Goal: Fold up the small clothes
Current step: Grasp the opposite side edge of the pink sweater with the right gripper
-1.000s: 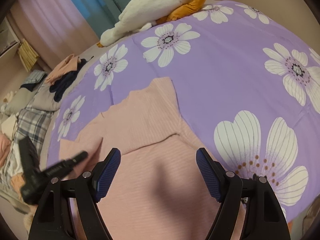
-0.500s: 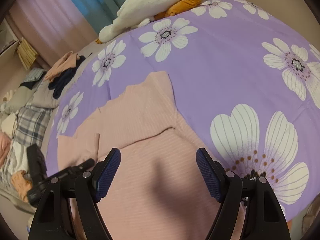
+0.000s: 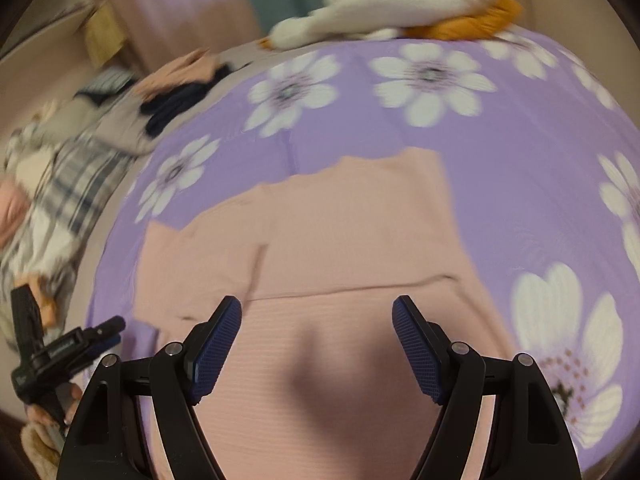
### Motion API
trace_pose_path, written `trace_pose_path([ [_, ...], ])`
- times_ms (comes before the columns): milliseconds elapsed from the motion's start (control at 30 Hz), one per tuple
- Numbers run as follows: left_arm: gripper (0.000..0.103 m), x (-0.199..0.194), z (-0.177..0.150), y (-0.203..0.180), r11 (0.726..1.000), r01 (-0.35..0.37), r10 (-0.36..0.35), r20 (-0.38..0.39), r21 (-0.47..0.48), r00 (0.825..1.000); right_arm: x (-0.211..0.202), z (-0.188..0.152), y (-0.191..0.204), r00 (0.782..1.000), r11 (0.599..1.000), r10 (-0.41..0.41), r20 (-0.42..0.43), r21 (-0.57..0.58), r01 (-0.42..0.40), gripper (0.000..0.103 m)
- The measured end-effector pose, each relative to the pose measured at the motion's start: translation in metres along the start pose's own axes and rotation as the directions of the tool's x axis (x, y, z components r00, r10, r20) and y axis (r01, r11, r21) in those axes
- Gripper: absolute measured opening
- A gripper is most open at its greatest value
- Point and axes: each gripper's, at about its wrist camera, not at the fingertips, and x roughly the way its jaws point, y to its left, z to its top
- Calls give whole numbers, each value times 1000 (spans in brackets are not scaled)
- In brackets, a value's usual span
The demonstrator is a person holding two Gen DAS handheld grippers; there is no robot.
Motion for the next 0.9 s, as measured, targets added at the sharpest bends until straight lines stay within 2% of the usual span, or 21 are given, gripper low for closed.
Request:
trace_pose_path([
  [100, 51, -3, -2, 14, 1000, 5, -5, -4, -25, 1000, 21, 4, 32, 998, 996, 26, -51, -80, -30, 77],
  [233, 51, -9, -3, 23, 999, -12, 13, 7, -35, 1000, 52, 5, 70, 994, 981, -10, -108, -195, -11, 77],
  [533, 51, -16, -6, 36, 999, 13, -13, 4, -48, 1000, 105, -3, 102, 972, 950, -104, -210, -309, 35, 75],
  [567, 51, -16, -6, 35, 999, 14, -14, 3, -49, 1000, 108, -5, 103, 969, 947, -113, -218, -318, 39, 72],
  [633, 51, -16, -6, 36, 999, 19, -19, -4, -50, 1000, 115, -7, 102, 966, 944, -135, -222, -326, 57, 59],
  [667, 51, -16, -6, 36, 999, 21, -22, -8, -49, 1000, 115, -7, 101, 966, 945, -137, -220, -322, 60, 59],
  [700, 51, -16, -6, 36, 999, 24, -25, -16, -48, 1000, 115, -7, 100, 968, 948, -133, -212, -313, 62, 51],
  [733, 51, -17, -6, 36, 998, 29, -30, -20, -49, 999, 113, -6, 98, 970, 949, -141, -199, -306, 75, 37],
  [767, 51, -17, -6, 36, 998, 34, -35, -18, -51, 999, 111, -4, 97, 970, 948, -155, -186, -305, 93, 30],
  [800, 51, -18, -6, 36, 998, 40, -41, -14, -54, 999, 108, -3, 97, 973, 949, -151, -176, -302, 93, 18],
  [833, 51, -19, -5, 36, 998, 44, -44, -13, -53, 999, 104, -2, 97, 976, 951, -136, -167, -298, 82, 12],
  [900, 51, -21, -6, 34, 997, 49, -50, -10, -51, 999, 96, 2, 98, 981, 950, -132, -145, -300, 84, 9],
])
